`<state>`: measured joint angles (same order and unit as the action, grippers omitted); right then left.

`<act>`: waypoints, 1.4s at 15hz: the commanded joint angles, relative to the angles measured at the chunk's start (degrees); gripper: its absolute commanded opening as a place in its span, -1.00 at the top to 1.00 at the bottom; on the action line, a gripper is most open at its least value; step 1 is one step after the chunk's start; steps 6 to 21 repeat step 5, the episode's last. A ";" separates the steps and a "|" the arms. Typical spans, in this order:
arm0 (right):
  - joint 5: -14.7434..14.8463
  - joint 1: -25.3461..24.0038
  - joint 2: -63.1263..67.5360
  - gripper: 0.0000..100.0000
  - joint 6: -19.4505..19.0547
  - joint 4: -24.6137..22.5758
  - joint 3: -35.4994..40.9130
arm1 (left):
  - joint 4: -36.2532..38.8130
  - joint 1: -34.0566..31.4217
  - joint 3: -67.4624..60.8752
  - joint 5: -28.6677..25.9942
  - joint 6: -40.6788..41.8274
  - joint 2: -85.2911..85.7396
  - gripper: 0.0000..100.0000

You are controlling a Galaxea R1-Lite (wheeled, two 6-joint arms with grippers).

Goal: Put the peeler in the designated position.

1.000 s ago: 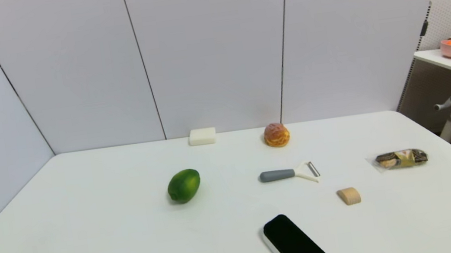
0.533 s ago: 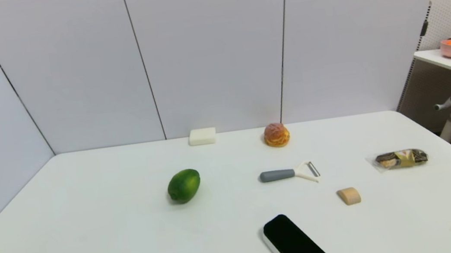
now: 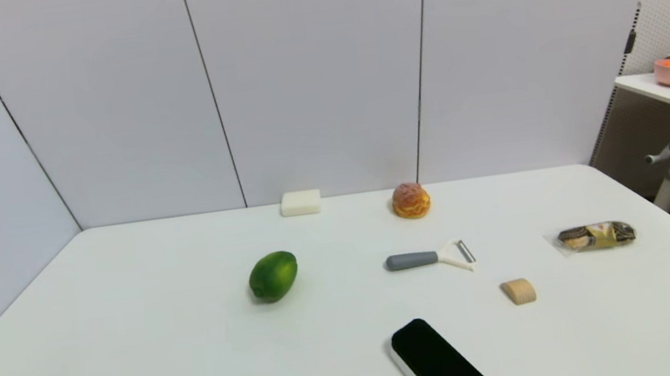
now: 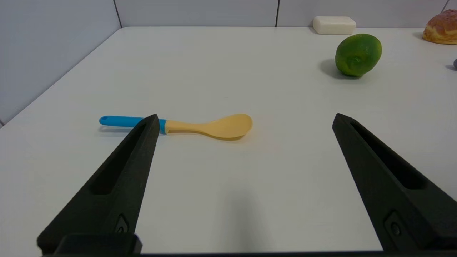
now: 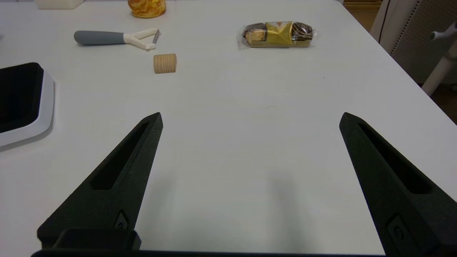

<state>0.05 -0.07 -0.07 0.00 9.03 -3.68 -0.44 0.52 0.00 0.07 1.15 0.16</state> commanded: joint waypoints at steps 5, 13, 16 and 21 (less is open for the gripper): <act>0.04 -0.01 0.07 -1.00 0.79 0.11 -0.01 | 0.00 0.00 0.00 0.01 0.00 -0.16 -1.00; 0.04 -0.01 0.07 -1.00 0.79 0.11 -0.01 | 0.00 0.00 0.00 0.01 0.00 -0.16 -1.00; 0.04 -0.01 0.07 -1.00 0.79 0.11 -0.01 | 0.00 0.00 0.00 0.01 0.00 -0.16 -1.00; 0.04 -0.01 0.07 -1.00 0.79 0.11 -0.01 | 0.00 0.00 0.00 0.01 0.00 -0.16 -1.00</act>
